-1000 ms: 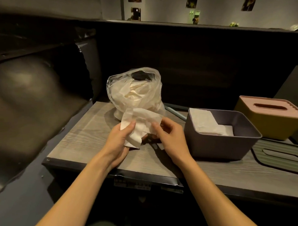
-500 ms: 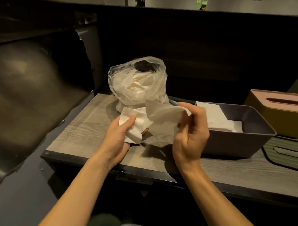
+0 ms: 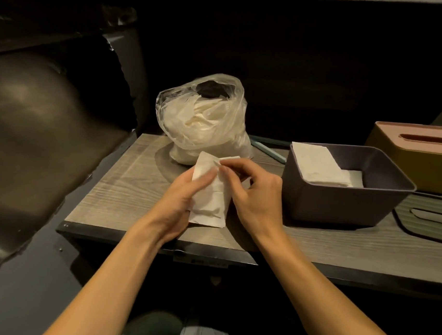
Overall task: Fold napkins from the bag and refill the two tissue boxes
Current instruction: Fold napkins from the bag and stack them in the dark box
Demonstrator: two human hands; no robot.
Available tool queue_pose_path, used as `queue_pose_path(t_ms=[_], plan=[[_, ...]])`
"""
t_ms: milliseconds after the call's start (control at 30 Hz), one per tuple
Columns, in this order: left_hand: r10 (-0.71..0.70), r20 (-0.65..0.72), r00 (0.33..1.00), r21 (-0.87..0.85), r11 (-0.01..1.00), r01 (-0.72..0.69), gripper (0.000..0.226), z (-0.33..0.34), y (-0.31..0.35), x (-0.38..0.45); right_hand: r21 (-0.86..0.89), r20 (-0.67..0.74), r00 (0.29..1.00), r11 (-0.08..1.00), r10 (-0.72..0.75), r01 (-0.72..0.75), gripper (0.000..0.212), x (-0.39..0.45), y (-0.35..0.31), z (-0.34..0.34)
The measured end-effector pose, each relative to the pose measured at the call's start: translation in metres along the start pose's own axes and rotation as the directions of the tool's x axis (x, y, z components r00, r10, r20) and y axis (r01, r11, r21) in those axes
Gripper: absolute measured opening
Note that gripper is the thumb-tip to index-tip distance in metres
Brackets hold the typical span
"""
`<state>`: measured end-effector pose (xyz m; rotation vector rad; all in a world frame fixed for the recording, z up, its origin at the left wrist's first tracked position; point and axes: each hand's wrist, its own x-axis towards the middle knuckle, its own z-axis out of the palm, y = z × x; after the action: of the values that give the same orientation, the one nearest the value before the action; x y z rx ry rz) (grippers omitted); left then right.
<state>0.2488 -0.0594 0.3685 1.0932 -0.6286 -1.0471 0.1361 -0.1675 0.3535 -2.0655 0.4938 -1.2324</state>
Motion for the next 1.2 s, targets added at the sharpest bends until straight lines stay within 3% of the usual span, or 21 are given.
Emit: queue_pose_path(t_ms=[100,200,300,500,667,767,867,933,1067,1200], plan=[[0.052,-0.026,0.998,0.089,0.995,-0.050,0.046,-0.004,-0.006,0.003,-0.051,-0.022,0.999,0.998,-0.029,0.028,0.020,0.004,0.000,0.004],[0.062,-0.034,0.997,0.085,0.995,-0.059,0.053,-0.006,-0.009,0.003,0.063,-0.002,0.978,0.976,0.207,-0.206,0.037,0.005,0.000,-0.001],[0.074,-0.062,0.995,0.093,0.993,-0.068,0.055,-0.008,-0.009,0.004,0.114,0.060,0.953,0.947,0.297,-0.302,0.022,0.001,0.002,-0.005],[0.057,-0.171,0.984,0.059,0.997,-0.048,0.030,-0.003,-0.004,0.002,0.184,-0.177,0.972,0.976,0.152,-0.119,0.014,0.001,-0.002,-0.009],[0.015,-0.184,0.983,-0.160,0.986,-0.045,0.042,-0.002,0.003,0.000,0.223,-0.308,0.948,0.962,-0.082,0.156,0.034,-0.002,-0.002,-0.011],[-0.003,-0.209,0.978,-0.149,0.988,-0.029,0.042,-0.001,0.004,-0.003,0.304,-0.212,0.977,0.948,-0.027,0.092,0.031,0.000,-0.003,-0.011],[-0.026,-0.192,0.981,-0.108,0.994,0.005,0.045,-0.001,0.004,-0.005,0.361,-0.048,0.979,0.917,0.198,-0.168,0.030,0.000,-0.006,-0.012],[-0.053,-0.147,0.988,-0.115,0.993,0.036,0.052,-0.002,0.006,-0.008,0.341,-0.003,0.960,0.903,0.279,-0.262,0.022,0.000,-0.005,-0.013],[0.014,-0.151,0.988,-0.110,0.993,-0.031,0.043,-0.002,0.004,-0.007,0.303,0.055,0.958,0.909,0.282,-0.285,0.013,-0.001,-0.004,-0.012],[0.106,-0.231,0.967,-0.114,0.984,-0.135,0.050,-0.008,0.000,-0.003,0.286,0.119,0.948,0.904,0.295,-0.317,0.024,-0.002,-0.003,-0.011]])
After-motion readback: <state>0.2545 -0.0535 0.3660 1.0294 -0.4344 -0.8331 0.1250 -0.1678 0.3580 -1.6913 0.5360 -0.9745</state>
